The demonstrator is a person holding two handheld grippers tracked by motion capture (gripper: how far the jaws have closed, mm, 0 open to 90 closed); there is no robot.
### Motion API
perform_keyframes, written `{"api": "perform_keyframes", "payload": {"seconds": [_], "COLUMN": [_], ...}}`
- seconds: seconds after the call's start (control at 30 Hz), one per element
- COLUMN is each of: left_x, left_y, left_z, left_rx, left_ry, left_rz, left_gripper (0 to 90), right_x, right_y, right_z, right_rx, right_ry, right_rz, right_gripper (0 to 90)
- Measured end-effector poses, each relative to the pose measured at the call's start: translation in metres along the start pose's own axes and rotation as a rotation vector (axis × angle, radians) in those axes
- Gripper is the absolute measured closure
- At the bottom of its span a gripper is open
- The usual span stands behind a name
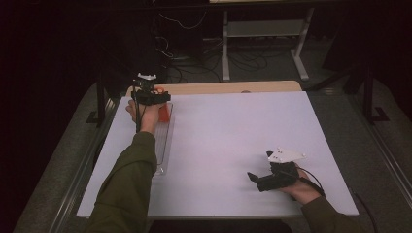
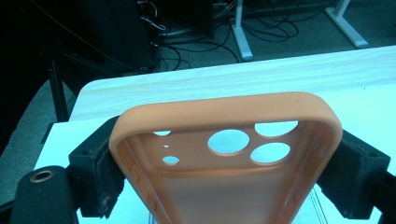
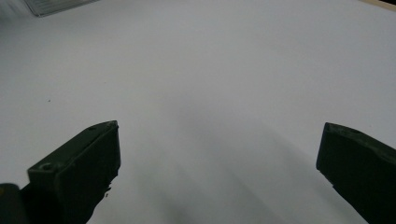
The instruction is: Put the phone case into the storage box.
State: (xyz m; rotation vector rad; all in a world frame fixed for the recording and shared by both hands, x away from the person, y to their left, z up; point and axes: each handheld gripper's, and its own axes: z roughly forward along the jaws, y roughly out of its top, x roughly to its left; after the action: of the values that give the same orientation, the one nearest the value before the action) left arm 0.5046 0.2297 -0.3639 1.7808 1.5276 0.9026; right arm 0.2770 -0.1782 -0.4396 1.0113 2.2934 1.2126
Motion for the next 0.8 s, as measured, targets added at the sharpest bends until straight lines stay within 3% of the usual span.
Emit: {"api": "perform_keyframes", "payload": {"seconds": [0.3, 0.43, 0.8], "left_x": [-0.003, -0.002, -0.001], "left_y": [0.002, 0.002, 0.004], "left_z": [0.006, 0.009, 0.016], "left_rx": [-0.008, -0.013, -0.021], "left_ry": [0.013, 0.006, -0.008], "left_rz": [0.026, 0.018, 0.058], "left_gripper": [13.1, 13.0, 12.3], "right_x": [0.001, 0.001, 0.0], "right_y": [0.0, 0.0, 0.001], "right_z": [-0.001, -0.002, -0.001], "right_rx": [-0.012, -0.017, -0.021], "right_ry": [-0.003, -0.003, 0.0], "right_rz": [0.001, -0.001, -0.004], "right_gripper": [0.0, 0.0, 0.0]}}
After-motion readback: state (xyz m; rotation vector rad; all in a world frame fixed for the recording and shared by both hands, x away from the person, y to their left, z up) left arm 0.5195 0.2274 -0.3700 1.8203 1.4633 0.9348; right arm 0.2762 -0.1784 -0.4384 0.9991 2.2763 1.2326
